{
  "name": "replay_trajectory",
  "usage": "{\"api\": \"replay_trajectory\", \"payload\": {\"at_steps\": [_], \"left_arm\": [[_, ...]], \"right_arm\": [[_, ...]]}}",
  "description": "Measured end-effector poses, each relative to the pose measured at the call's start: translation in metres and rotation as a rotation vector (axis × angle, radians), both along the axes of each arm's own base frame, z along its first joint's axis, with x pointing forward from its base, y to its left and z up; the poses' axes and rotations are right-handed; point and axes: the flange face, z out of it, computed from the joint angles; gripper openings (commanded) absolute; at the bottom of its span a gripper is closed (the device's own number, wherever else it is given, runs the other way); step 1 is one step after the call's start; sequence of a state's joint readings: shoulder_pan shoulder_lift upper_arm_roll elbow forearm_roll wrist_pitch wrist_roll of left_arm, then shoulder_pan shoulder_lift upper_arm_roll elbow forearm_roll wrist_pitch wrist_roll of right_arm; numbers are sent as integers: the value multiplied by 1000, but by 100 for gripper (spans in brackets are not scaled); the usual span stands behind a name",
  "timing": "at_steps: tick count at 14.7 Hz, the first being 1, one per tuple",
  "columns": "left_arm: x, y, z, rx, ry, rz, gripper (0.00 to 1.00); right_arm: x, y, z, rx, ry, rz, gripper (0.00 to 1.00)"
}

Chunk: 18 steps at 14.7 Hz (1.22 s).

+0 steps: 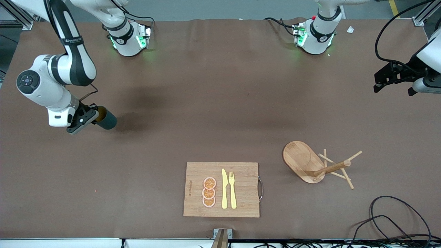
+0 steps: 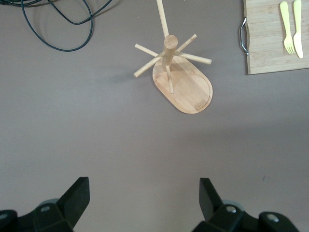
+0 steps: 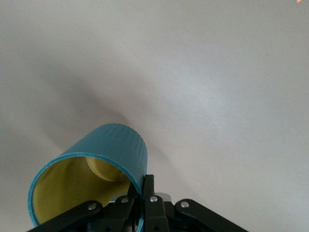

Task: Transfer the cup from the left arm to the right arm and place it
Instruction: 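Lower the mug onto the table and open the right gripper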

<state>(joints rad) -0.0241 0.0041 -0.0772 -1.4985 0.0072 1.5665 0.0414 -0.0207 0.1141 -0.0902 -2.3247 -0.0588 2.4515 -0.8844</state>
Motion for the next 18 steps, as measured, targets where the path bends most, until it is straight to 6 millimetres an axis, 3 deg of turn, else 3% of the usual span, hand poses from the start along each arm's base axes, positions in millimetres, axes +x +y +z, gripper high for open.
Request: {"api": "replay_trajectory", "payload": {"at_steps": [2,6,9,15,16,17,18], "left_arm": [[0,-1,1,0,-1,-1,100],[0,-1,1,0,-2,-2,100],[0,-1,1,0,-2,-2,100],[0,-2,1,0,-2,-4,100],[0,-2,1,0,-2,-4,100],[0,-2,1,0,-2,-5,100],[0,-3,1,0,-2,-5,100]], "right_arm": [[-5,-14,-22,-19,-13,60,0],[-9,-7,-48,-19,15,116,0],[-8,4,-50,-17,19,140,0],[-8,0,-50,-18,20,82,3],[-8,0,-50,-18,20,82,18],[-8,1,-50,-18,20,82,54],[-8,1,-51,-17,22,83,99]]}}
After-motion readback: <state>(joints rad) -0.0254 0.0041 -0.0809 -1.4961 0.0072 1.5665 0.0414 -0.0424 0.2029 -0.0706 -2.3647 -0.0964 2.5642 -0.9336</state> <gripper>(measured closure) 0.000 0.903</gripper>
